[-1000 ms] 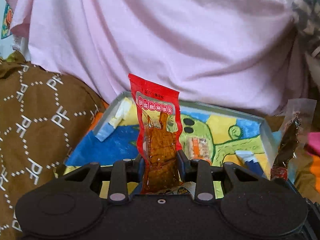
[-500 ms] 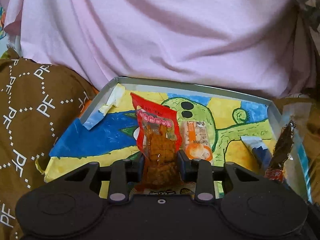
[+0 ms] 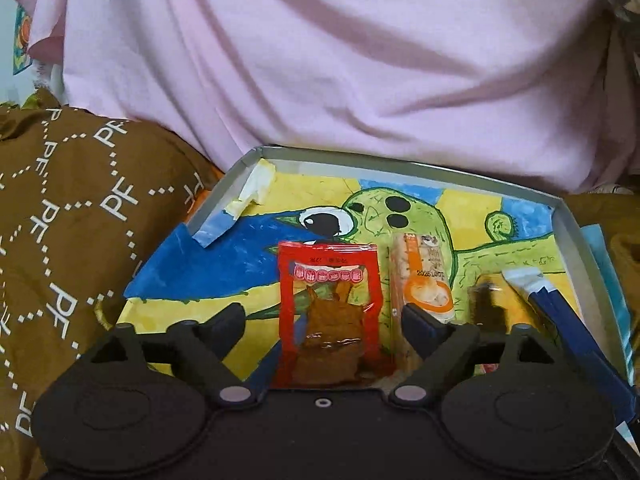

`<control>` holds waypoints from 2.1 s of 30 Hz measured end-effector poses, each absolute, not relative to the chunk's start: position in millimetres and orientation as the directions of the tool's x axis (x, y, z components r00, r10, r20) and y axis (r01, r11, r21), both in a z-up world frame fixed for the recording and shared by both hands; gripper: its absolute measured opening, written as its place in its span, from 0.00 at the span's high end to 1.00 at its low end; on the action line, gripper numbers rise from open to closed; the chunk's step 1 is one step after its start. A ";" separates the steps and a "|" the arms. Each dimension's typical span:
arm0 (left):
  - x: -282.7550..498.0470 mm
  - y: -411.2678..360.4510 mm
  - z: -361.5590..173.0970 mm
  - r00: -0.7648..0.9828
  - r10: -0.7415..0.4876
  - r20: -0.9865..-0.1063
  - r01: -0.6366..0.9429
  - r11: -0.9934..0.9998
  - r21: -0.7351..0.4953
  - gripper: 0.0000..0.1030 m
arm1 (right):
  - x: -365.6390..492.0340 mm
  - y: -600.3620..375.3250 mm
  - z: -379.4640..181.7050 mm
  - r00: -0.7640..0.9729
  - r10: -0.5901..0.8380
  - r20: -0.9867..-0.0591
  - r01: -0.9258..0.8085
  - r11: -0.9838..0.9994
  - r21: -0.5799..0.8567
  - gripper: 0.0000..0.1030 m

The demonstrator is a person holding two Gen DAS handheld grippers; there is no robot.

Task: Organize snacks
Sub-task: 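Lower the red pack into the tray with the left tool while the right tool lowers the brown snack, then open both tools and withdraw them from the tray toward the snack pile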

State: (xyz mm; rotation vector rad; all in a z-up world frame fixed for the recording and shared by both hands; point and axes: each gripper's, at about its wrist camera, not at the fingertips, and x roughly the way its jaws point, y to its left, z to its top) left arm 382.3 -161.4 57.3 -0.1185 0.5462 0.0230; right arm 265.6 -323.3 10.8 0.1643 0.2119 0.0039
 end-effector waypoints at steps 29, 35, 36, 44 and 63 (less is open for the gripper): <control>223.8 -88.4 93.4 0.916 -0.057 -0.396 -0.038 0.973 -0.229 0.01 | 137.1 -307.4 69.1 0.986 -0.095 -0.137 0.107 0.991 0.085 0.00; 184.2 -73.4 83.5 0.922 -0.049 -0.383 -0.038 0.975 -0.217 0.01 | 106.9 -301.6 74.0 0.987 -0.092 -0.130 0.106 0.989 0.102 0.00; 179.5 -71.1 81.6 0.922 -0.048 -0.384 -0.037 0.977 -0.212 0.01 | 102.4 -300.2 74.3 0.987 -0.094 -0.130 0.107 0.989 0.102 0.00; 140.8 -53.1 64.2 0.922 -0.058 -0.382 -0.003 0.987 -0.158 0.01 | 68.8 -281.6 66.6 0.984 -0.071 -0.164 0.085 0.994 0.076 0.00; 97.9 -35.4 11.0 0.866 -0.115 -0.486 0.109 0.993 -0.041 0.01 | 33.2 -241.3 24.6 0.920 -0.008 -0.391 0.018 1.000 0.023 0.00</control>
